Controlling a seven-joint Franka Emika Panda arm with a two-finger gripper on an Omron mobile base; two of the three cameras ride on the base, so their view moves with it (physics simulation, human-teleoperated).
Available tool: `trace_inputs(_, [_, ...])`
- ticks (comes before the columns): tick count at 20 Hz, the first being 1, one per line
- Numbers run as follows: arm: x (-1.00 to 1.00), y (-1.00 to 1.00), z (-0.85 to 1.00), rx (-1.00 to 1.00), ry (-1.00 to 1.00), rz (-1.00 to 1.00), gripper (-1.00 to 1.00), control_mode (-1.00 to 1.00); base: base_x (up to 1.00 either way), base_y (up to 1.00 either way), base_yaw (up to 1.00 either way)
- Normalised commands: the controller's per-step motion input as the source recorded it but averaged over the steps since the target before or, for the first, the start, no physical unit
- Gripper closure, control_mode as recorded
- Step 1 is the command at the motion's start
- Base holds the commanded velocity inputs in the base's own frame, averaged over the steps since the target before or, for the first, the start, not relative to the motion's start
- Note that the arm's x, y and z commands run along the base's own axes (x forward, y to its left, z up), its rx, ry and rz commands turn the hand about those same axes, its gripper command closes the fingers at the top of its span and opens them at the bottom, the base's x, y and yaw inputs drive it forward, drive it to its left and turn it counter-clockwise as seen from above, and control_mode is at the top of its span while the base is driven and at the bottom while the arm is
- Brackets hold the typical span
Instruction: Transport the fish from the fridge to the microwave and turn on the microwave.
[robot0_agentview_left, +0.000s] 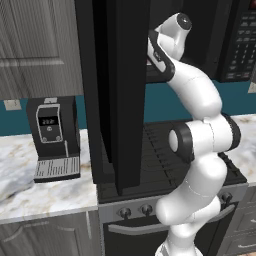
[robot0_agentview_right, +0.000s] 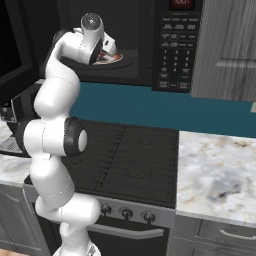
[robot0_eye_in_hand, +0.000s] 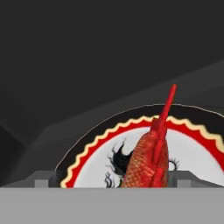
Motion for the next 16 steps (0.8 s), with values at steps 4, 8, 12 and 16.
trace_inputs(4, [-0.16,-0.32,0.03,0.0,-0.03,0.0,-1.0,-1.0,0.0,0.0,0.0])
trace_inputs(8, [-0.4,-0.14,0.0,0.0,-0.02,0.0,-1.0,-1.0,0.0,0.0,0.0])
trace_inputs(12, [-0.52,-0.02,0.1,0.0,0.0,0.0,-1.0,-1.0,0.0,0.0,0.0])
trace_inputs(16, [-0.58,0.0,0.08,0.0,0.0,0.0,-1.0,-1.0,0.0,0.0,0.0])
